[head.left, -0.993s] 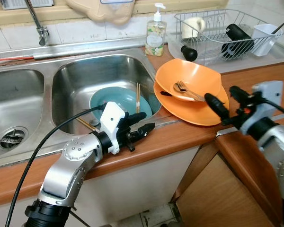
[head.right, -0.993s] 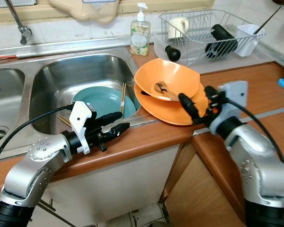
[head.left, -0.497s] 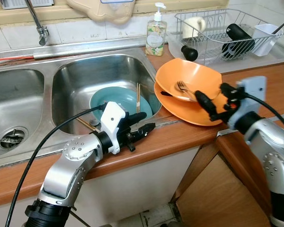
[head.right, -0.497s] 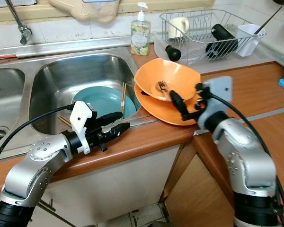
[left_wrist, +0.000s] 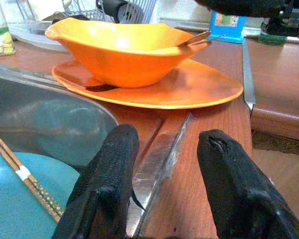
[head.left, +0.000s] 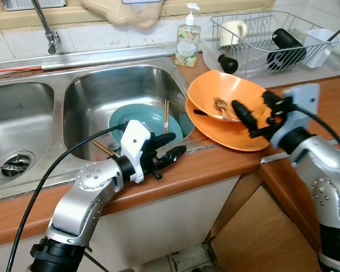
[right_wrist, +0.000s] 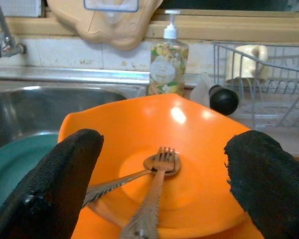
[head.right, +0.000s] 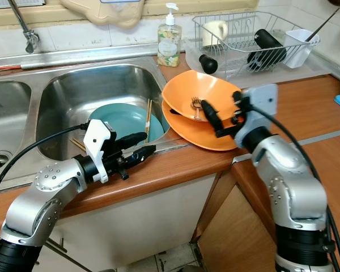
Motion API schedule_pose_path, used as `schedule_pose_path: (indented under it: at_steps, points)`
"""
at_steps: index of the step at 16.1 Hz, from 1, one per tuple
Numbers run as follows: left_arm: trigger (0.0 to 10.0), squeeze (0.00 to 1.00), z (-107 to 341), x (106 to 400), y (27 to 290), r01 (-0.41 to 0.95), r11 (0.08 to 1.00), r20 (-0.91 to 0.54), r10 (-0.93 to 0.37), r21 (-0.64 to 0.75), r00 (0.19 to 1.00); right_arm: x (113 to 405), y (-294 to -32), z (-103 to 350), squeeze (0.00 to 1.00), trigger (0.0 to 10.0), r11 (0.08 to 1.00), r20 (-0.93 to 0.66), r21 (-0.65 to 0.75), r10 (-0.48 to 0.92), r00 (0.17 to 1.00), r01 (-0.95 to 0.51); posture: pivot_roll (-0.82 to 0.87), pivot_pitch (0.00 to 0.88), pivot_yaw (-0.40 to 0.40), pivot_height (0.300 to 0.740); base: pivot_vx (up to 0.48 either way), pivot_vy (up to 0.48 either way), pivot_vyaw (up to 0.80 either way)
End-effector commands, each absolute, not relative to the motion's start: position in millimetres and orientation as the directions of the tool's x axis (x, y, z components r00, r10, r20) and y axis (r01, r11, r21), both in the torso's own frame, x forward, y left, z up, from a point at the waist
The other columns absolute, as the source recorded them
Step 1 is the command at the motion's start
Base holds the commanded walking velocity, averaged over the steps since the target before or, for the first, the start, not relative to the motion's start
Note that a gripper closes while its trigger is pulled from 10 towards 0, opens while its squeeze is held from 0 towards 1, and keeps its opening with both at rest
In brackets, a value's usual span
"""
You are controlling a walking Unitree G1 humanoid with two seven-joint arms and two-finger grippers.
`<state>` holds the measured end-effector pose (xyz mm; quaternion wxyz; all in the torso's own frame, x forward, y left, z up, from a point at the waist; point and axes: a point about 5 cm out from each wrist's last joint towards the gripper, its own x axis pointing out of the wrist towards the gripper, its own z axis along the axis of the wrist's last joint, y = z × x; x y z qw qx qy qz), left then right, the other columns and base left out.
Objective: Kitchen organization
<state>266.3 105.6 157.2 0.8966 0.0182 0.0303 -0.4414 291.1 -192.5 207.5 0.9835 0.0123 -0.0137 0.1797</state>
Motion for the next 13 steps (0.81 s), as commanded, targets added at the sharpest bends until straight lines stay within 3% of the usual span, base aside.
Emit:
schedule_pose_path:
  at_steps: [1,5,6,7,8,13]
  points:
    - [10.0,0.0,162,266,104,0.801,0.598,-0.065,-0.799,0.023,0.598,290,-198,209,0.0,10.0,0.941,0.048,0.023,0.336,0.941,-0.338,-0.14,0.0,0.015,0.74,0.0,0.0,0.0]
    - [10.0,0.0,162,265,102,0.809,0.588,-0.065,-0.807,0.016,0.588,286,-205,198,0.0,10.0,0.945,0.009,0.033,0.325,0.946,-0.325,-0.14,0.0,0.016,0.74,0.0,0.0,0.0]
    - [10.0,0.0,162,265,102,0.81,0.587,-0.065,-0.808,0.015,0.586,286,-204,192,0.0,4.0,0.944,-0.022,0.021,0.329,0.944,-0.329,-0.14,0.0,0.014,0.74,0.0,0.0,0.0]
    - [10.0,0.0,162,265,102,0.81,0.587,-0.065,-0.808,0.015,0.586,286,-204,192,0.0,4.0,0.944,-0.022,0.021,0.329,0.944,-0.329,-0.14,0.0,0.014,0.74,0.0,0.0,0.0]
    - [10.0,0.0,162,265,101,0.81,0.586,-0.063,-0.808,0.015,0.586,288,-202,187,0.0,0.0,0.946,-0.043,0.026,0.325,0.945,-0.324,-0.14,0.0,0.012,0.74,0.0,0.0,0.0]
    - [10.0,0.0,162,264,102,0.808,0.589,-0.061,-0.806,0.014,0.589,288,-194,186,0.0,0.0,0.926,-0.041,0.05,0.377,0.925,-0.375,-0.14,0.0,0.006,0.74,0.0,0.0,0.0]
